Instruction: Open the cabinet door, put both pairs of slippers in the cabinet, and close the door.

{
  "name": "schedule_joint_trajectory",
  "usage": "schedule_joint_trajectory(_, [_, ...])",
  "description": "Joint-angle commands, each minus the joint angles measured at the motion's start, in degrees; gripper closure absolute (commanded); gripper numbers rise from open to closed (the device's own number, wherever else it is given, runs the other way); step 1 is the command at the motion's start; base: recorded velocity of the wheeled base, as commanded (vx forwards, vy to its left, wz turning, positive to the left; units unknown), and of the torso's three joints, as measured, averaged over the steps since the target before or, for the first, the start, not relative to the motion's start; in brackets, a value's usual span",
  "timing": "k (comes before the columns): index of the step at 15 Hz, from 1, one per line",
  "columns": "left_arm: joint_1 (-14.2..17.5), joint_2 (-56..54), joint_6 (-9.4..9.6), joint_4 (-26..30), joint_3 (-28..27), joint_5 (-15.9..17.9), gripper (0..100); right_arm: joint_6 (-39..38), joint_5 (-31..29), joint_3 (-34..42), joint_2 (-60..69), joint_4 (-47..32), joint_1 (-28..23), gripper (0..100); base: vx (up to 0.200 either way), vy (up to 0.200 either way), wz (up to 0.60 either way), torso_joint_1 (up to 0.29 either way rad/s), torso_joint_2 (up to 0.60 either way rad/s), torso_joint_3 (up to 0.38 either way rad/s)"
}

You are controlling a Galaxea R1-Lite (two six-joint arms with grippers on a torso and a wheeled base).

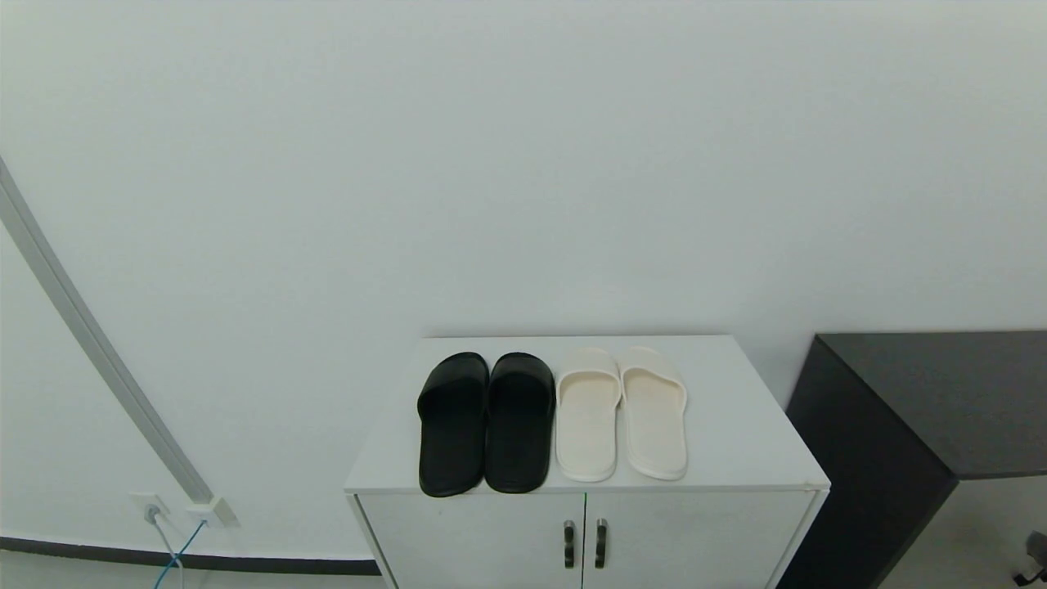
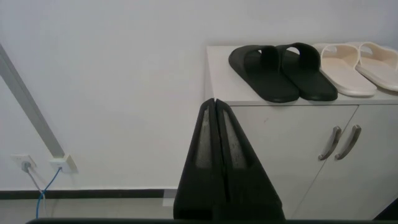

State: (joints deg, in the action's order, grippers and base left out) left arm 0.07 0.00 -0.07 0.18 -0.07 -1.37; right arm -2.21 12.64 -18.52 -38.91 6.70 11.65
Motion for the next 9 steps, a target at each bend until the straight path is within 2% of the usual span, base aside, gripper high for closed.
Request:
schedule_joint_trajectory(1, [0.0, 0.0, -0.01, 0.0, 0.1, 0.0, 100, -5.4, -3.9, -5.7, -15.2, 3.1, 12.5, 0, 0.0, 0.0, 0.0, 0.0, 0.0, 0.0])
schedule_joint_trajectory(2, [0.0, 0.1, -0.01, 0.0, 0.0, 0.0, 100, -6.8, -6.1, -6.4, -16.6, 3.5, 15.3, 0, 0.0, 0.0, 0.0, 0.0, 0.0, 0.0])
schedule_joint_trajectory(3, [0.0, 0.0, -0.01, 0.0, 0.0, 0.0, 100, -10.7, -13.7, -9.2, -21.6, 4.4, 24.6, 0, 0.0, 0.0, 0.0, 0.0, 0.0, 0.0])
schedule_joint_trajectory(5, [0.0, 0.1, -0.01, 0.0, 0.1, 0.0, 100, -15.1, -19.7, -12.4, -28.7, 6.7, 31.9, 0, 0.0, 0.0, 0.0, 0.0, 0.0, 0.0])
schedule_joint_trajectory(7, [0.0, 0.0, -0.01, 0.0, 0.0, 0.0, 100, -17.0, -20.4, -15.3, -35.2, 9.5, 32.9, 0, 0.0, 0.0, 0.0, 0.0, 0.0, 0.0])
schedule_joint_trajectory(9, [0.0, 0.0, -0.01, 0.0, 0.0, 0.0, 100, -19.9, -24.9, -20.8, -45.0, 11.2, 34.1, 0, 0.0, 0.0, 0.0, 0.0, 0.0, 0.0])
